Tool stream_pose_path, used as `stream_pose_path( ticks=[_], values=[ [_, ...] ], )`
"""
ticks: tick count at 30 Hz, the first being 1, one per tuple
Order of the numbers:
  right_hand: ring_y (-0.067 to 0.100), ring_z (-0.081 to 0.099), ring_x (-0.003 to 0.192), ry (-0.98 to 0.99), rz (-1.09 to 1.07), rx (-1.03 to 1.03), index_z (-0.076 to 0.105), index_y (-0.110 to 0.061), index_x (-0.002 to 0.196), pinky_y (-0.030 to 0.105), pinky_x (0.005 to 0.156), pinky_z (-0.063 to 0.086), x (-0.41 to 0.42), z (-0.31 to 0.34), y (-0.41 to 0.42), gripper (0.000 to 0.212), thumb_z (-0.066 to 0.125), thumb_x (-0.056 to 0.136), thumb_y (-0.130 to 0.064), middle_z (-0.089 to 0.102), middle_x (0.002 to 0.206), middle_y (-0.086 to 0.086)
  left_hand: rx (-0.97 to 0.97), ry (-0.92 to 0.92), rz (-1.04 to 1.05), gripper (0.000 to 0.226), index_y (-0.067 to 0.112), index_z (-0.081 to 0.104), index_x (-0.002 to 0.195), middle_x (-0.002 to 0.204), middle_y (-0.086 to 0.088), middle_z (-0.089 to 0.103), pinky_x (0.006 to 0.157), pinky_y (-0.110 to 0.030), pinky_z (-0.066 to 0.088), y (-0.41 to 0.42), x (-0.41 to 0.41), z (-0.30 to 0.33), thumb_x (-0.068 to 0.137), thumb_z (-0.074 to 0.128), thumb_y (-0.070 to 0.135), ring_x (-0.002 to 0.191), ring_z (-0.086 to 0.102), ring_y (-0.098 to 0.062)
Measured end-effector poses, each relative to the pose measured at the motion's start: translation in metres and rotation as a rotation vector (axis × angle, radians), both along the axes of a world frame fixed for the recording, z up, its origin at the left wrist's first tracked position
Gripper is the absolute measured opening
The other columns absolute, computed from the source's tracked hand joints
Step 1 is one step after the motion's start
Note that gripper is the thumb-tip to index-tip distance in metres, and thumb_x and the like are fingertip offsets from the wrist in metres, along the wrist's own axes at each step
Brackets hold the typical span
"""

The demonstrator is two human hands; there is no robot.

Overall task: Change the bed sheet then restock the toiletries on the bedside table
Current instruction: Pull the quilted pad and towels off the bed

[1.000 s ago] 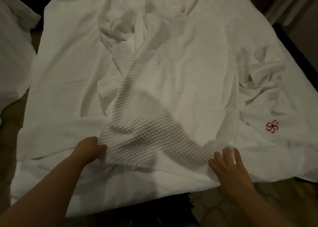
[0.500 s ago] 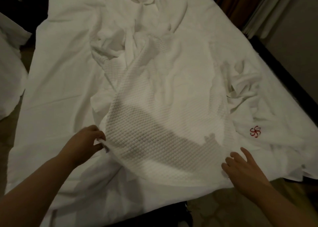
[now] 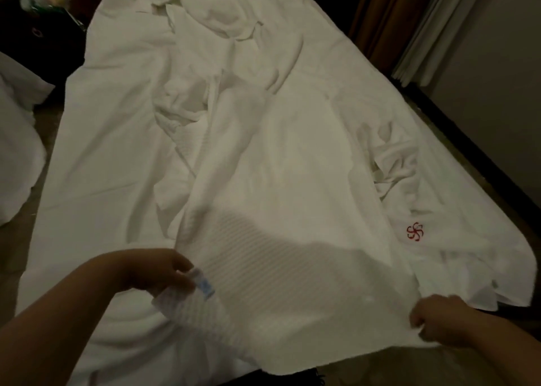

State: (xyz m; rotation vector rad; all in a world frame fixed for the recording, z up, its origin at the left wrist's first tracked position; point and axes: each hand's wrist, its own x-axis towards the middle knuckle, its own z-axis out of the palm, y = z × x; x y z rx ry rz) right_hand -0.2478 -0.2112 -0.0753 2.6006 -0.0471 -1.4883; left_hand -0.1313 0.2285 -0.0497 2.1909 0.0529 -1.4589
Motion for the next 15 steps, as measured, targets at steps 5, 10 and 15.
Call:
stream_pose_path(
  ticks=[5, 10, 15],
  values=[
    [0.013, 0.047, 0.119, -0.127, -0.07, 0.063, 0.058, -0.025, 0.121, 0.015, 0.092, 0.033, 0.039, 0.024, -0.01, 0.028, 0.053, 0.093, -0.023, 0.052, 0.128, -0.002, -0.113, -0.123, 0.229, 0.006, 0.016, 0.066, 0.092, 0.092, -0.008, 0.068, 0.062, -0.022, 0.056, -0.012, 0.022, 0.033, 0.087, 0.063, 0.013, 0.079, 0.065, -0.018],
    [0.032, 0.058, 0.095, -0.803, -0.412, 0.154, 0.064, -0.004, 0.107, 0.027, 0.071, 0.034, 0.129, 0.055, -0.033, 0.024, 0.049, 0.095, -0.019, 0.063, 0.1, 0.018, -0.301, -0.63, 0.547, 0.011, 0.019, 0.063, 0.097, 0.091, -0.004, 0.062, 0.065, -0.026, 0.045, -0.029, 0.086, 0.06, 0.093, 0.054, 0.015, 0.08, 0.057, -0.015],
    [0.028, 0.05, 0.077, -1.15, -0.541, 0.33, 0.06, 0.001, 0.1, 0.031, 0.067, 0.033, 0.227, 0.06, -0.053, 0.02, 0.048, 0.095, -0.014, 0.058, 0.086, 0.019, -0.225, -1.028, 0.719, 0.018, 0.028, 0.062, 0.108, 0.101, -0.013, 0.062, 0.084, -0.044, 0.046, -0.047, 0.177, 0.055, 0.09, 0.06, 0.027, 0.089, 0.056, -0.028]
  ],
)
